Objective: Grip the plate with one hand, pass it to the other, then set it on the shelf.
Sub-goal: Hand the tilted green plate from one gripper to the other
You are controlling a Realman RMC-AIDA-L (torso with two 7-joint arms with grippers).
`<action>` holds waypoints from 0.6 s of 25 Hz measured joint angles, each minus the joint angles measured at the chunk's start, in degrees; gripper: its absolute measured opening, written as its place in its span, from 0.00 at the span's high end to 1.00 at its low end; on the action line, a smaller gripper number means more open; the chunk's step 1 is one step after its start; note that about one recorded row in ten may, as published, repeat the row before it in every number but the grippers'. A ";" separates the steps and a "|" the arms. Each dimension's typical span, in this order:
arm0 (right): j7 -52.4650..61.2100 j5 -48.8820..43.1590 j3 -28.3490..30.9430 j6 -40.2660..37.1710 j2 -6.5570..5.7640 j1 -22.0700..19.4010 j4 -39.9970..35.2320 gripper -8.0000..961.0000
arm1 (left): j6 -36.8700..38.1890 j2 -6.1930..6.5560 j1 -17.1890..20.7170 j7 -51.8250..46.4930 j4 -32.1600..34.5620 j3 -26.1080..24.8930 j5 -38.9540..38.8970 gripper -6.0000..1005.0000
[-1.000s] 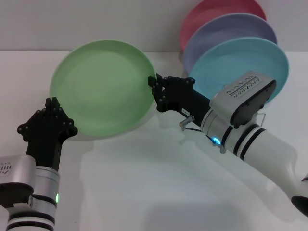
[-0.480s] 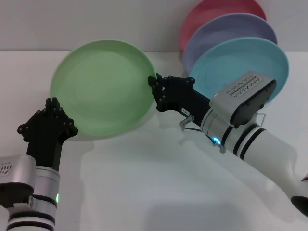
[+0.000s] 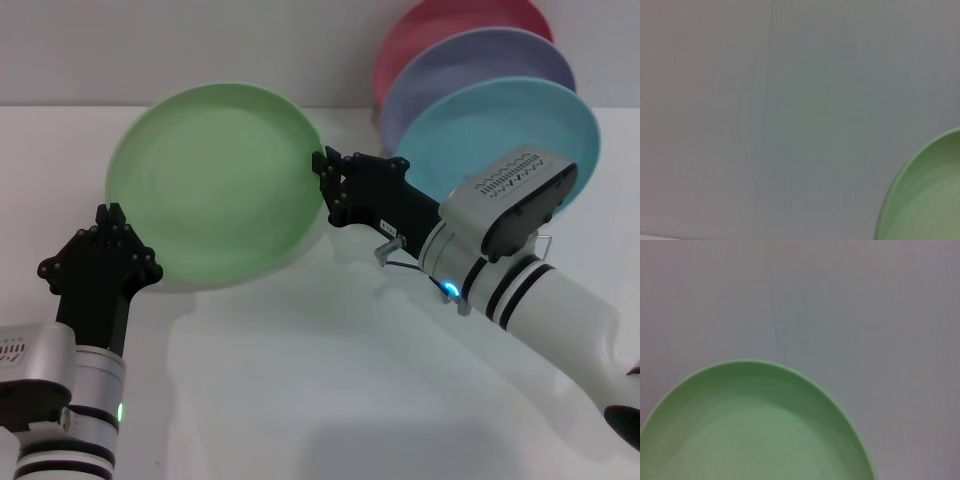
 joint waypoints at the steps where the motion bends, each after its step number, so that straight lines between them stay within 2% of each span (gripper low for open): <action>1: 0.00 0.00 0.16 0.00 0.00 -0.08 0.00 0.92 | 0.00 0.00 0.00 0.00 0.00 0.01 0.03 0.93; 15: -0.32 -0.01 0.15 -0.08 0.00 -0.22 -0.02 0.95 | 0.02 0.00 0.00 0.01 0.01 0.11 0.09 0.92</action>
